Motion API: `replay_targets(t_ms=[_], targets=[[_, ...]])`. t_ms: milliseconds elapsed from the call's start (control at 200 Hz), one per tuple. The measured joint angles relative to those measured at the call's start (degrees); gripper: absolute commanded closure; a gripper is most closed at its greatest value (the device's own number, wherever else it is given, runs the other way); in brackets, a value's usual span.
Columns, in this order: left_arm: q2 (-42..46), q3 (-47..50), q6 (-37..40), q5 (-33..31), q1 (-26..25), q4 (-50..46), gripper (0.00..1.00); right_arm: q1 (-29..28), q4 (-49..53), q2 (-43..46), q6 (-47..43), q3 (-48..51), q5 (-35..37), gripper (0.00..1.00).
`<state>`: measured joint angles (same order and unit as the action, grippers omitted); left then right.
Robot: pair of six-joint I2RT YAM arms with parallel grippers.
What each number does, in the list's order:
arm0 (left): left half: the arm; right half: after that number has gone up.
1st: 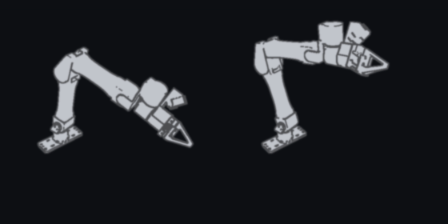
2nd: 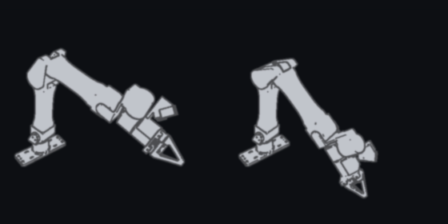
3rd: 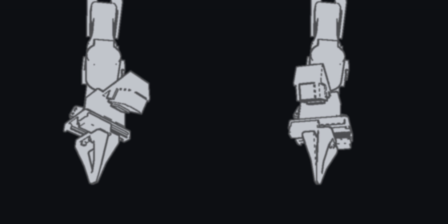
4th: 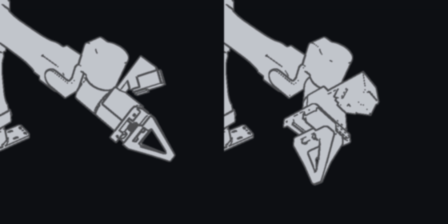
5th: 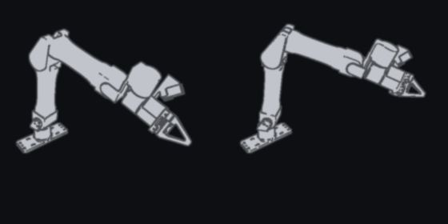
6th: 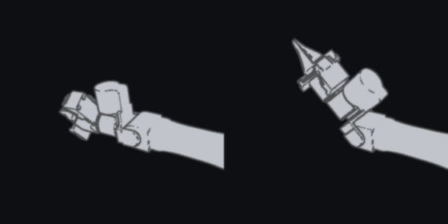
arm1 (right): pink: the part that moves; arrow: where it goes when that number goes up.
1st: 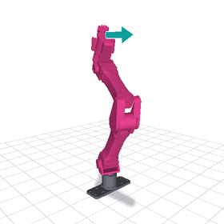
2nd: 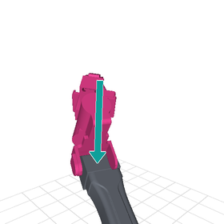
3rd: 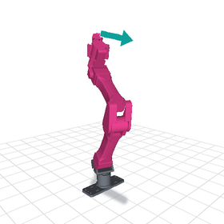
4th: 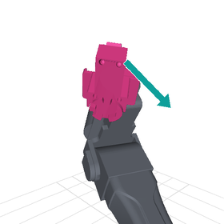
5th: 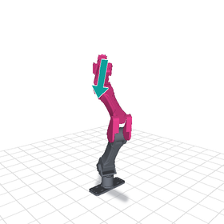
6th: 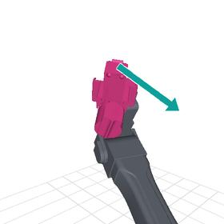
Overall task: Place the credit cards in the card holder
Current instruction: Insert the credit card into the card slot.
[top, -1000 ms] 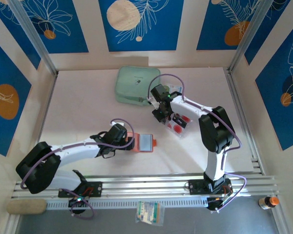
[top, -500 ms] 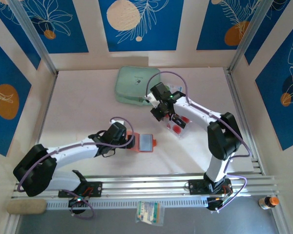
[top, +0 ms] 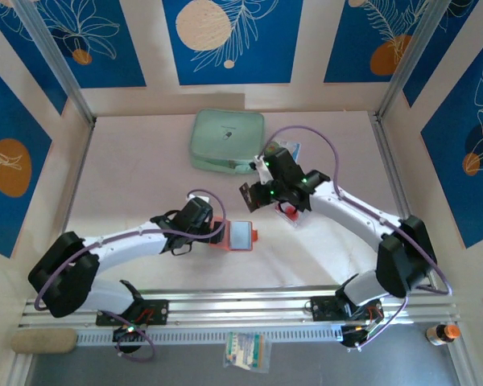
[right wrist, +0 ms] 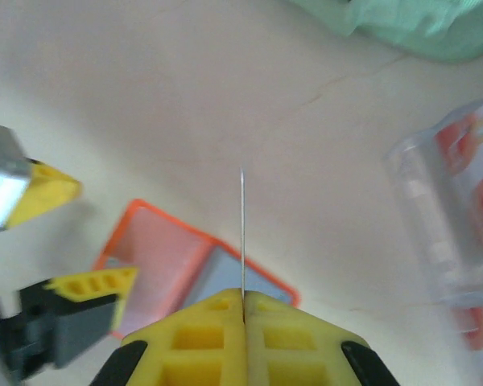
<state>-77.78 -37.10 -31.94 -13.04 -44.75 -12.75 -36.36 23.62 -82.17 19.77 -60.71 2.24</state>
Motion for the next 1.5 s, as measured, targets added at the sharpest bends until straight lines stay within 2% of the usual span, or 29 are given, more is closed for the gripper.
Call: replay_targets(t_ms=[210,355,485,795,1500], targets=[[-0.4,0.0,0.4,-1.6,0.0,-2.3,0.00,0.5,-17.5,5.1,17.5,16.8,-7.9,1.00],[-0.4,0.0,0.3,-2.3,0.0,-3.4,0.00,-0.3,-28.9,5.4,26.5,26.4,-8.9,1.00],[-0.5,0.0,0.3,-2.7,0.0,-4.0,0.00,-2.0,-35.2,5.4,31.1,30.2,-8.7,1.00],[-2.1,0.1,-0.7,-3.1,0.0,-4.9,0.00,-5.3,-45.7,0.9,35.1,30.6,-7.5,1.00],[-2.2,1.0,-1.2,-3.1,0.0,-4.9,0.00,-7.6,-53.1,-7.4,36.9,30.6,-4.2,1.00]])
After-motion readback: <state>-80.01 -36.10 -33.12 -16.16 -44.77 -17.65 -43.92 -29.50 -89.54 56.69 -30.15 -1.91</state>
